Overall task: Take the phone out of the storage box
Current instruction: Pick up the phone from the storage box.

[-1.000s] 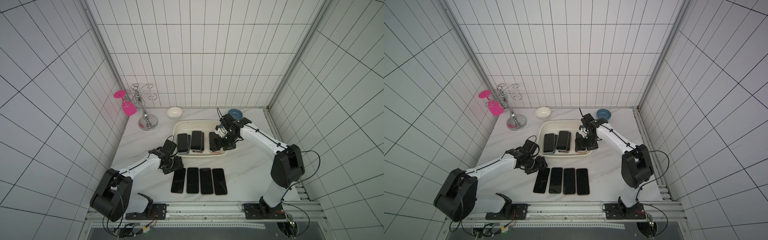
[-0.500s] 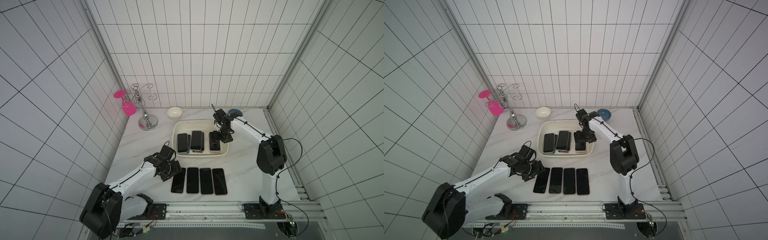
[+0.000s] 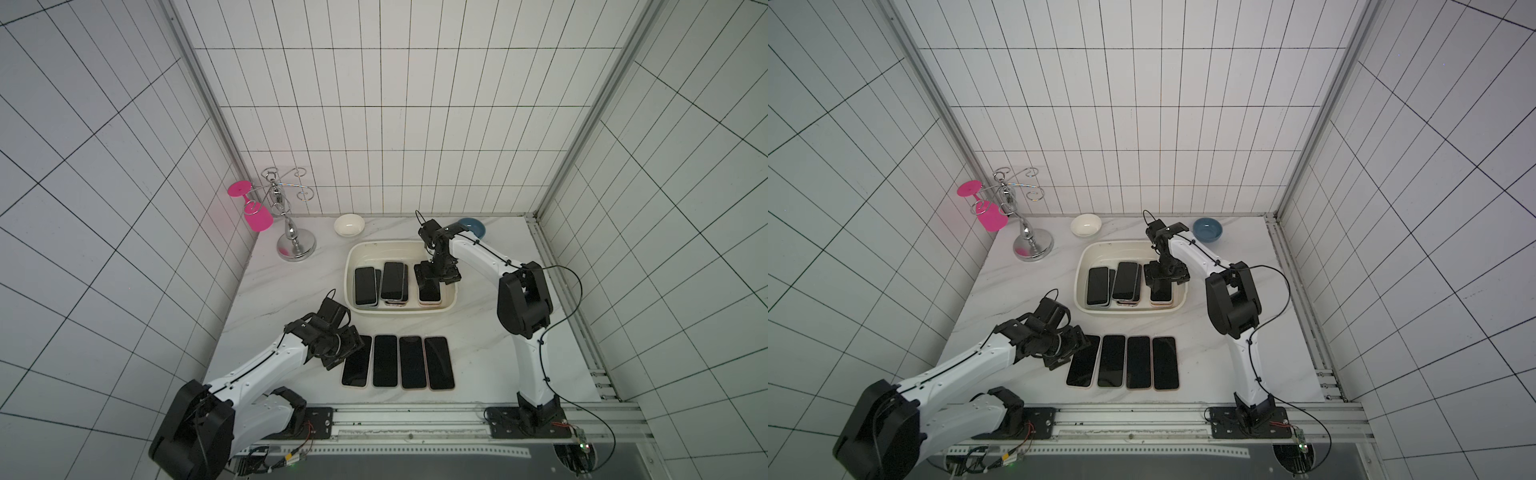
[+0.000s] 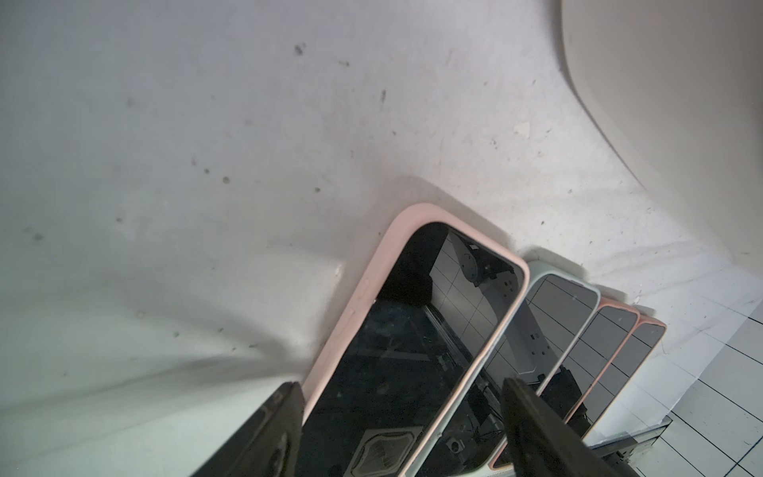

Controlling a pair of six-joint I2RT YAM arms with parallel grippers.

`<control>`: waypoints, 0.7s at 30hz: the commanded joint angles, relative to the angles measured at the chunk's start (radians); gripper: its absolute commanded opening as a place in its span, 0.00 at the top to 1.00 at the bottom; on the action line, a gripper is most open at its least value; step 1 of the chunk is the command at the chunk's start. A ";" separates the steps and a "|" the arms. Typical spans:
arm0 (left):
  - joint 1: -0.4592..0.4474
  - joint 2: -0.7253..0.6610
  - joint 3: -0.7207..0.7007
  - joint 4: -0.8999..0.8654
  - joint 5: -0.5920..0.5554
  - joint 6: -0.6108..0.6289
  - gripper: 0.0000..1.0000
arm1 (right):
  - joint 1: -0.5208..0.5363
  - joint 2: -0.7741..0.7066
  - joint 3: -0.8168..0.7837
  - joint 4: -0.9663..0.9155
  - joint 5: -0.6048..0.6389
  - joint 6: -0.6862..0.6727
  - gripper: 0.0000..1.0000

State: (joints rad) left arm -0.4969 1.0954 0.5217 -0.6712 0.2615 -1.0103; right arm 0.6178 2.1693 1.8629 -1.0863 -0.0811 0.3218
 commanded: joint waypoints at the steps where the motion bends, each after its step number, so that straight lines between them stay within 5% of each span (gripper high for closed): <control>1: -0.009 -0.019 -0.013 0.034 -0.002 -0.023 0.21 | 0.014 0.035 0.046 -0.016 0.021 0.017 0.05; 14: -0.021 -0.113 -0.027 0.018 -0.004 -0.064 0.21 | 0.026 0.092 0.063 -0.004 0.060 0.045 0.05; 21: -0.019 -0.126 0.078 -0.131 -0.069 -0.004 0.21 | 0.028 0.104 0.071 -0.017 0.090 0.049 0.16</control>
State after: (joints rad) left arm -0.5156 0.9878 0.5438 -0.7383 0.2333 -1.0485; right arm 0.6365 2.2444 1.8931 -1.0828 -0.0311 0.3573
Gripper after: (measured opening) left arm 0.788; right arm 0.854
